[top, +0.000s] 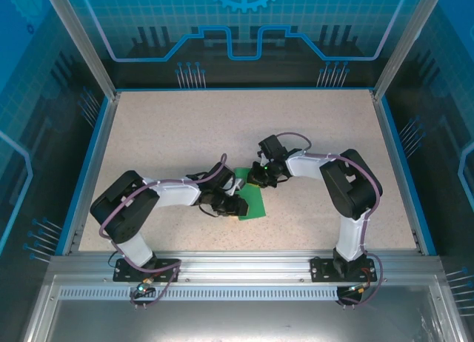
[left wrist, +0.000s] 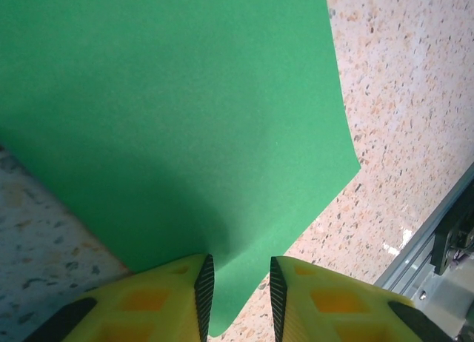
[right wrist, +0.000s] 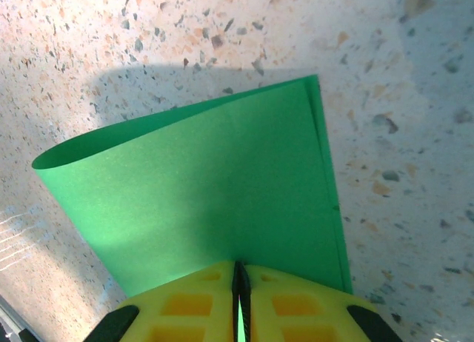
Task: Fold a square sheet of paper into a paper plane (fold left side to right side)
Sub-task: First fold the square sheet of paper in half at the center of the table, then hold the square sheet of paper at the center of the table.
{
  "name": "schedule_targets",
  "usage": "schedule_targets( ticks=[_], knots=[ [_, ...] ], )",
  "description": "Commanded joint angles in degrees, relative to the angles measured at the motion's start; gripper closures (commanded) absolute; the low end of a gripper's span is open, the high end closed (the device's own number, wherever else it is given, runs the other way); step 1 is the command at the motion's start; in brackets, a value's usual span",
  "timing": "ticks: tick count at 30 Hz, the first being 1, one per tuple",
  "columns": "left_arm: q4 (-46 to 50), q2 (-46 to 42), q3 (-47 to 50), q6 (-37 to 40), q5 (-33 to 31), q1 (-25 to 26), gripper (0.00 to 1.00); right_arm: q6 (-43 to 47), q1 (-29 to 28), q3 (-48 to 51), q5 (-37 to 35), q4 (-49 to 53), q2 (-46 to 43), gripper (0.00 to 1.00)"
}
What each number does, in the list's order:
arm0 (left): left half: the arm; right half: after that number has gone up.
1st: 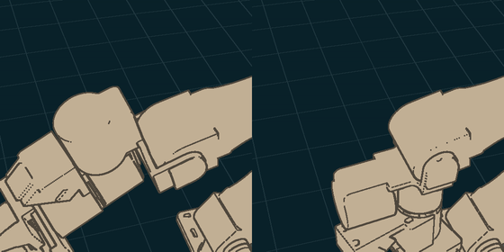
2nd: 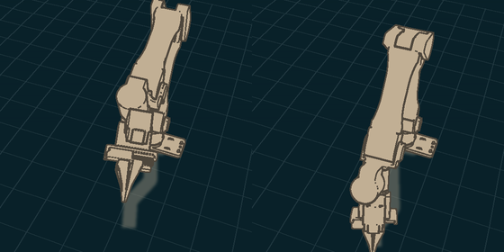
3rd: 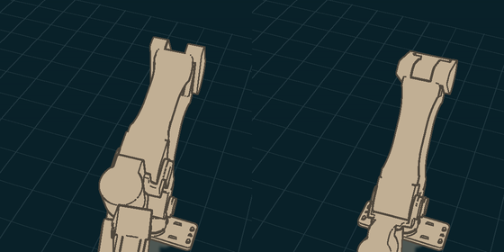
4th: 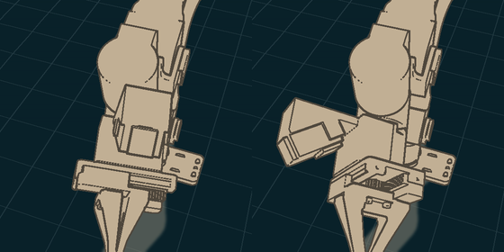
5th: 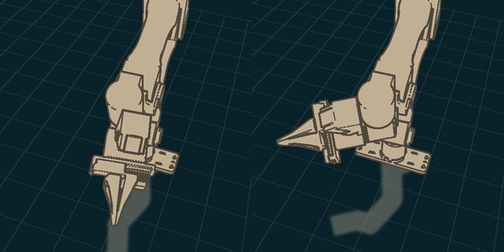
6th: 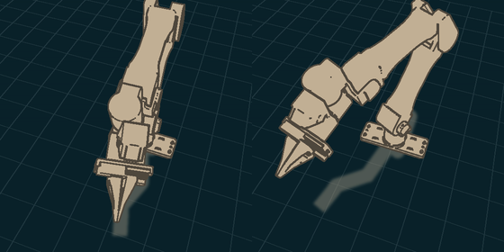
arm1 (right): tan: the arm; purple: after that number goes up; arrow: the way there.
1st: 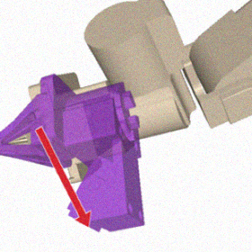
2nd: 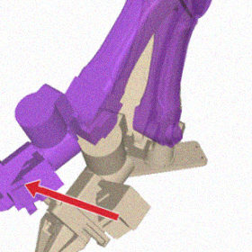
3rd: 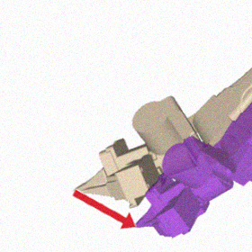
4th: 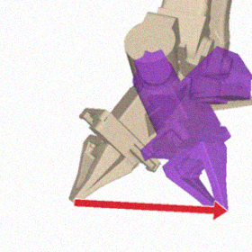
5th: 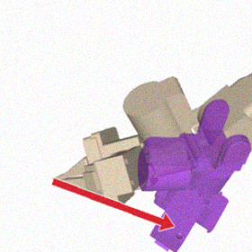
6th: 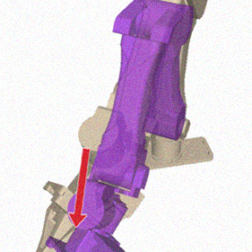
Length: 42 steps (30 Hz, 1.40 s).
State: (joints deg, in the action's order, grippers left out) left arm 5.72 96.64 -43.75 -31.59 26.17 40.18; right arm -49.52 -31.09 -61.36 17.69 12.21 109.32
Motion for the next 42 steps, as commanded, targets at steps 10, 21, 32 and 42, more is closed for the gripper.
schedule_targets(
  ticks=[10, 21, 32, 42],
  knots=[
    [2.90, -2.48, 4.63, -5.00, -0.79, 5.17, 0.70, -0.81, 0.78, -0.25, -4.64, 1.95, 3.64, 0.88],
    [4.17, -10.09, 3.99, -5.14, -0.12, 4.54, 0.68, -0.84, 0.77, 0.43, -3.65, -0.18, 2.97, 0.88],
    [2.80, -4.63, -3.99, -0.51, 4.37, -5.48, 0.67, -0.39, 0.65, 1.32, -2.38, -2.26, 1.29, 0.87],
    [-2.18, 5.92, -5.69, -3.06, 3.78, -5.49, 0.69, 0.23, 0.37, 1.29, -1.25, -4.33, -1.30, 0.87]
  ],
)
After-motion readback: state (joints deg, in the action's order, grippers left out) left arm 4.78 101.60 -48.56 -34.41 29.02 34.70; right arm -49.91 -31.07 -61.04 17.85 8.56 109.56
